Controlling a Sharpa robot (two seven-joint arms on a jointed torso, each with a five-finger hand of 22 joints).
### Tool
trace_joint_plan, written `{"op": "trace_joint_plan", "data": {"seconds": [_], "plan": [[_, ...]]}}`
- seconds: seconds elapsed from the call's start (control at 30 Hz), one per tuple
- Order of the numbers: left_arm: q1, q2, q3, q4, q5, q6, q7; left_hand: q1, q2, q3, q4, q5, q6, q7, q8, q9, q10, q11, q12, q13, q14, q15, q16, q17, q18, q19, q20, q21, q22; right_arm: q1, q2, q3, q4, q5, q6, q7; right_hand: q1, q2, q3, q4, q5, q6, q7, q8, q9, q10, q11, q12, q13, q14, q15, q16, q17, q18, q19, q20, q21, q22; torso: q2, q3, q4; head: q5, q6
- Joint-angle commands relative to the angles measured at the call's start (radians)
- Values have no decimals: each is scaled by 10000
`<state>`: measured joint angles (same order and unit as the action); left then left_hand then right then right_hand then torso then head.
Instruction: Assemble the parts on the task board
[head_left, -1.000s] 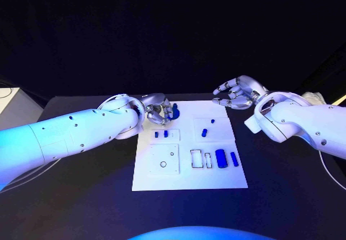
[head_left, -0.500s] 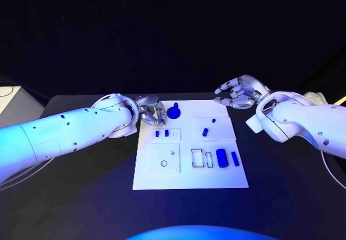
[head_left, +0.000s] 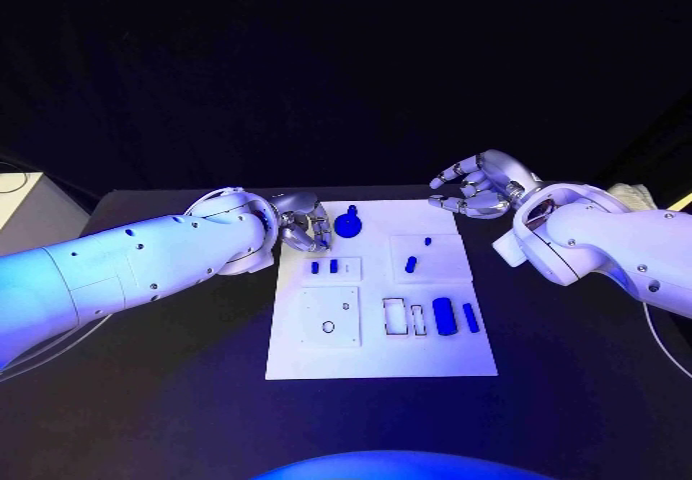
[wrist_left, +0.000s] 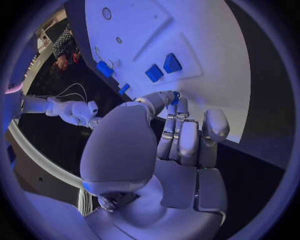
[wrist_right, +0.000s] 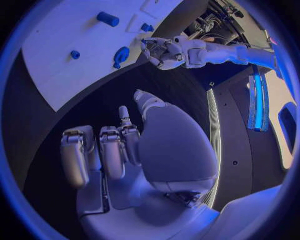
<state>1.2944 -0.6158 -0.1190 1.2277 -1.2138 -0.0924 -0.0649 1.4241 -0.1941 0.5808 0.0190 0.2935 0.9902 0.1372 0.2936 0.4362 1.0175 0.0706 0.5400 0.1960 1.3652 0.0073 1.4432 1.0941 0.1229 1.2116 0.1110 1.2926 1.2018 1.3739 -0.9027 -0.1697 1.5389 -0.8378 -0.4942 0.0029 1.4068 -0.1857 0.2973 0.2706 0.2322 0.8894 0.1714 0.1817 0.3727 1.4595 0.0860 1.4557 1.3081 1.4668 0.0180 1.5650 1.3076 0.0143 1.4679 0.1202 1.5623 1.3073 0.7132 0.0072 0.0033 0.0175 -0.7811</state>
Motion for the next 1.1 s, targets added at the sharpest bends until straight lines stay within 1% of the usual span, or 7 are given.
{"op": "trace_joint_plan", "data": {"seconds": [0.03,0.13,0.33,0.4,0.53,0.87,1.1], "plan": [[-2,58,8,-31,-120,165,-32,-54,9,-39,-45,-15,0,24,-26,5,63,32,-73,-10,25,19,11,-29,-167,48,23,24,0,-4,-9,3,22,-127,13,105,-51,10,39,1,64,-62,-1,21,9,-46,4,-35,1567,992,-73,-34,2455,-114,977,-72,-23,2564,-6,9,0,-3,-5],[-2,103,8,-73,-161,122,-17,-54,9,-39,-45,-15,0,24,-26,5,63,32,-73,-10,25,19,11,-29,-167,48,23,24,0,-4,-6,3,24,-128,26,101,-51,10,39,1,64,-62,-1,21,9,-46,4,-35,1567,992,-73,-34,2455,-114,977,-72,-23,2564,-7,10,-4,24,-1],[-3,212,5,-167,-189,56,14,-54,9,-39,-45,-15,0,24,-26,5,63,32,-73,-10,25,19,11,-29,-167,48,23,24,0,-4,-11,3,28,-129,69,95,-53,10,49,-2,67,-63,-2,26,10,-34,3,-23,1577,990,-74,-38,2448,-116,979,-72,-18,2568,4,7,-23,25,7],[-3,247,-7,-190,-190,45,24,-50,7,-38,-56,-16,1,24,-36,7,69,33,-86,-11,23,19,10,-33,-166,48,23,23,1,-4,-12,3,31,-129,73,92,-53,10,49,-2,67,-63,-2,26,10,-34,3,-23,1577,990,-74,-38,2448,-116,979,-72,-18,2568,6,9,-22,22,12],[-3,318,-35,-233,-192,63,25,-50,7,-38,-56,-16,1,24,-36,7,69,33,-86,-11,23,19,10,-33,-166,48,23,23,1,-4,-13,3,33,-129,76,87,-53,10,49,-2,67,-63,-2,26,10,-34,3,-23,1577,990,-74,-38,2448,-116,979,-72,-18,2568,8,-2,-10,-1,0],[-3,451,-86,-456,-283,448,-150,-45,10,-34,-69,-20,4,26,-48,9,80,34,-105,-12,13,20,3,-55,-166,51,23,23,3,-4,-14,3,36,-130,84,79,-53,10,49,-2,67,-63,-2,26,10,-34,3,-23,1577,990,-74,-38,2448,-116,979,-72,-18,2568,4,-5,-11,-24,-48],[-3,449,-100,-494,-358,609,-230,-19,25,-18,-96,-20,12,24,-62,13,95,31,-125,-11,-2,18,-6,-82,-166,51,23,22,3,-4,-18,3,36,-130,81,79,-53,10,49,-2,67,-63,-2,26,10,-34,3,-23,1577,990,-74,-38,2448,-116,979,-72,-18,2568,-2,-7,13,-40,-54]]}}
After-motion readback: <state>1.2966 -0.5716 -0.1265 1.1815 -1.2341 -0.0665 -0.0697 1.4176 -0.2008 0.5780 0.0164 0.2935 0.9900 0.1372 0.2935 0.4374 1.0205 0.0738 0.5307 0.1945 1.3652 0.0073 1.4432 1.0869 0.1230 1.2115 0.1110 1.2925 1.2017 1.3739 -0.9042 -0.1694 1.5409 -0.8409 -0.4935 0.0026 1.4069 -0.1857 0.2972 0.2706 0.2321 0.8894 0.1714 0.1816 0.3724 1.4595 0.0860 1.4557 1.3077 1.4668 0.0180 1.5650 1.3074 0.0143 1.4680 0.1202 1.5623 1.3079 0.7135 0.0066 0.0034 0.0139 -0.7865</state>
